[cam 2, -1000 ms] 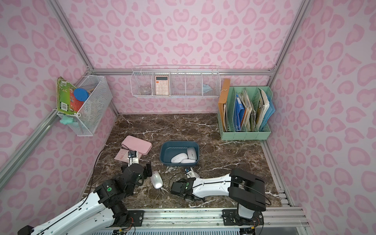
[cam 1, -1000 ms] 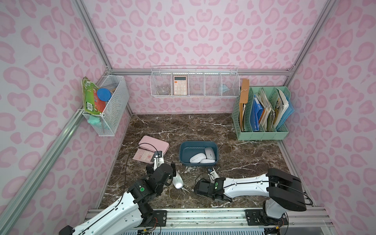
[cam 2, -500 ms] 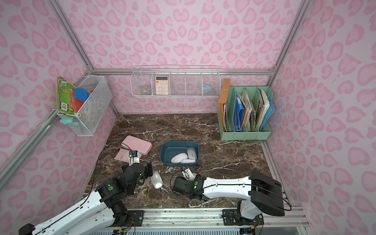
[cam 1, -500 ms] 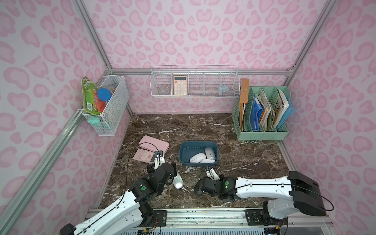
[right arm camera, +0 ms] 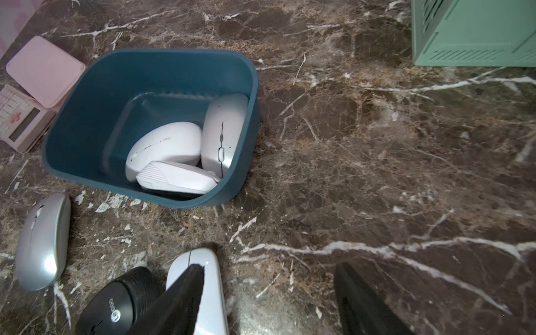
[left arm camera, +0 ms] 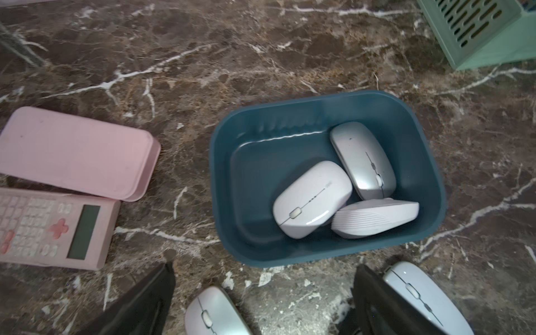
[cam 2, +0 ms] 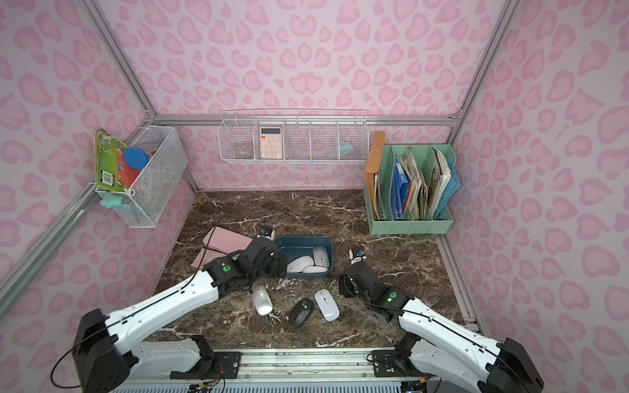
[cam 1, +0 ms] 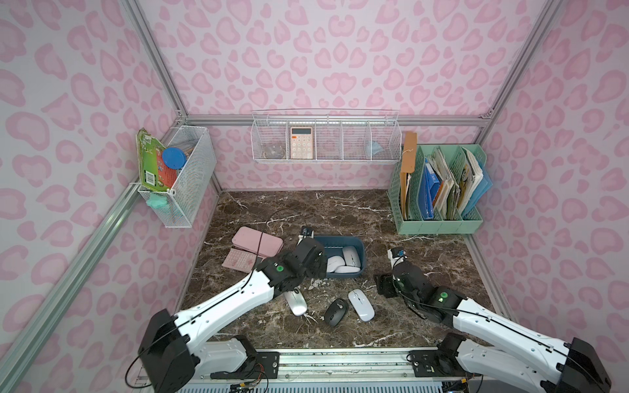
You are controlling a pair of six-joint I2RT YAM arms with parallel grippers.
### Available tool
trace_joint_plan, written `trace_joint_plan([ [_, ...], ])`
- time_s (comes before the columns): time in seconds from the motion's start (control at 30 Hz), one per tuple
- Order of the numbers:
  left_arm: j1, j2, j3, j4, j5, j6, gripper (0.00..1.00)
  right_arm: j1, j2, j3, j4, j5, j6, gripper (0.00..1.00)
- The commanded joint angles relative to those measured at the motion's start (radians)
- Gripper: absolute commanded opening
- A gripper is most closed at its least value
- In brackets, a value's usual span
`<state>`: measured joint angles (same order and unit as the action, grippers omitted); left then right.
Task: Take out the mouse from the storage box
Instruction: Pick up the mouse from the storage box.
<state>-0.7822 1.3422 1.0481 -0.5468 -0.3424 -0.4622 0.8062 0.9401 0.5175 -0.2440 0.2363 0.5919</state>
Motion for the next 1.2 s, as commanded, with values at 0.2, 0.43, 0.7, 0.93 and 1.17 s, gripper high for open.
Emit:
trace_joint_plan([
  [0.2,-0.006,0.320,0.268,-0.218,0.241,0.160,0.97,-0.087,0.004,-0.112,0.204,-0.147,-0.090,0.77],
  [0.43,0.001,0.488,0.400,-0.280,0.283,0.229,0.92,-0.138,-0.029,-0.188,0.256,-0.205,-0.104,0.77],
  [0.7,0.009,0.620,0.518,-0.352,0.297,0.255,0.88,-0.150,-0.031,-0.223,0.307,-0.240,-0.095,0.77],
  [0.93,0.026,0.660,0.514,-0.356,0.289,0.241,0.84,-0.151,-0.008,-0.226,0.323,-0.238,-0.095,0.77],
  [1.17,0.062,0.670,0.498,-0.314,0.278,0.225,0.83,-0.150,0.003,-0.224,0.324,-0.241,-0.097,0.78],
])
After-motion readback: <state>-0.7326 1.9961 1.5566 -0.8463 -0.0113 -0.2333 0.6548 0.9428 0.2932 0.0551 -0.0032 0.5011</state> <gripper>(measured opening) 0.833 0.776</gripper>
